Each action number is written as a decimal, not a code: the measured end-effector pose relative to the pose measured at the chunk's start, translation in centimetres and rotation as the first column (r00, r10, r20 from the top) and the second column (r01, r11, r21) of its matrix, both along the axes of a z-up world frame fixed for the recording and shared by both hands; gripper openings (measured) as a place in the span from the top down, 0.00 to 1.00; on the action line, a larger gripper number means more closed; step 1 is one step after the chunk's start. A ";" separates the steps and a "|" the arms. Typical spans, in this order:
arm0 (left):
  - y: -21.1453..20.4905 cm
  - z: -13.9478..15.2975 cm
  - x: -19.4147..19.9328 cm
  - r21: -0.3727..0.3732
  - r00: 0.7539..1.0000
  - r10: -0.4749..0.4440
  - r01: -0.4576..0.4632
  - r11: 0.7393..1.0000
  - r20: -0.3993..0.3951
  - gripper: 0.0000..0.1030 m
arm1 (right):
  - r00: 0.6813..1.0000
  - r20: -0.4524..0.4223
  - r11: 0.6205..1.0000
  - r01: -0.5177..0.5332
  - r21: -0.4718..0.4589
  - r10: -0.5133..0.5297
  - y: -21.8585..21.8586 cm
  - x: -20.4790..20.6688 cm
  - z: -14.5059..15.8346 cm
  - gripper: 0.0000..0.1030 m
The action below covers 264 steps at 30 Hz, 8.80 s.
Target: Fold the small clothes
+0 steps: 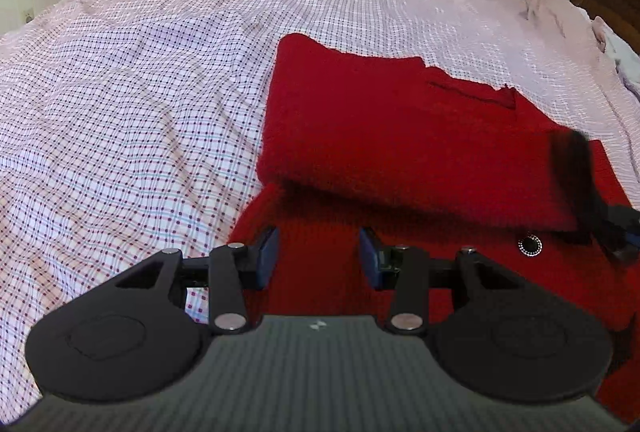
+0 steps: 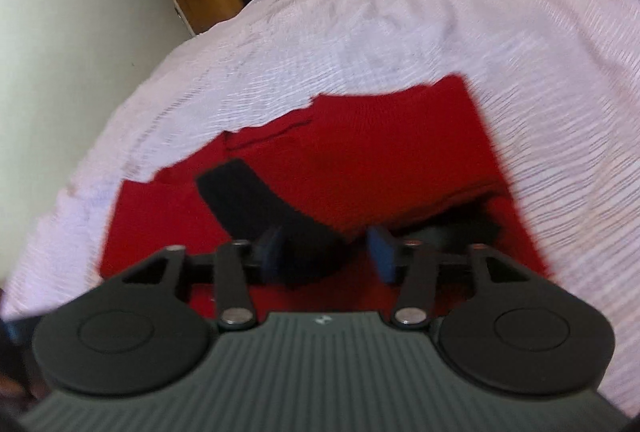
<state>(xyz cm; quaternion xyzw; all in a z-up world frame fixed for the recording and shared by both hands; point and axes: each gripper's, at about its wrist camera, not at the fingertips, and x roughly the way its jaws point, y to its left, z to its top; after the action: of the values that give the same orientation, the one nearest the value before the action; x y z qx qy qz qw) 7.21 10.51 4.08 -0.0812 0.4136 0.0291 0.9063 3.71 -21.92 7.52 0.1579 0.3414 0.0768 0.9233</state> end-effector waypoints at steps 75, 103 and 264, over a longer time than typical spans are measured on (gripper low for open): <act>-0.9 -1.4 1.9 0.094 0.997 -0.069 0.067 0.993 0.026 0.52 | 0.992 0.126 0.978 0.043 -0.203 -0.017 -3.5 8.2 1.2 0.87; -2.4 3.3 -6.4 0.146 0.985 -0.167 0.158 0.977 0.049 0.52 | 0.982 0.041 0.972 -0.177 -0.153 0.185 -4.7 -1.7 6.3 0.55; -7.4 4.8 -14.5 0.232 0.897 -0.252 0.174 0.957 0.363 0.88 | 0.979 0.186 0.991 -0.056 -0.121 0.078 -2.0 -13.0 2.6 0.91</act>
<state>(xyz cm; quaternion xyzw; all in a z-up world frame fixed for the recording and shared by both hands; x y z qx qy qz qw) -7.33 3.15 8.86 0.0493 0.2273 -0.0472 0.9714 -9.32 -23.88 10.08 0.0850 0.2604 0.1030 0.9562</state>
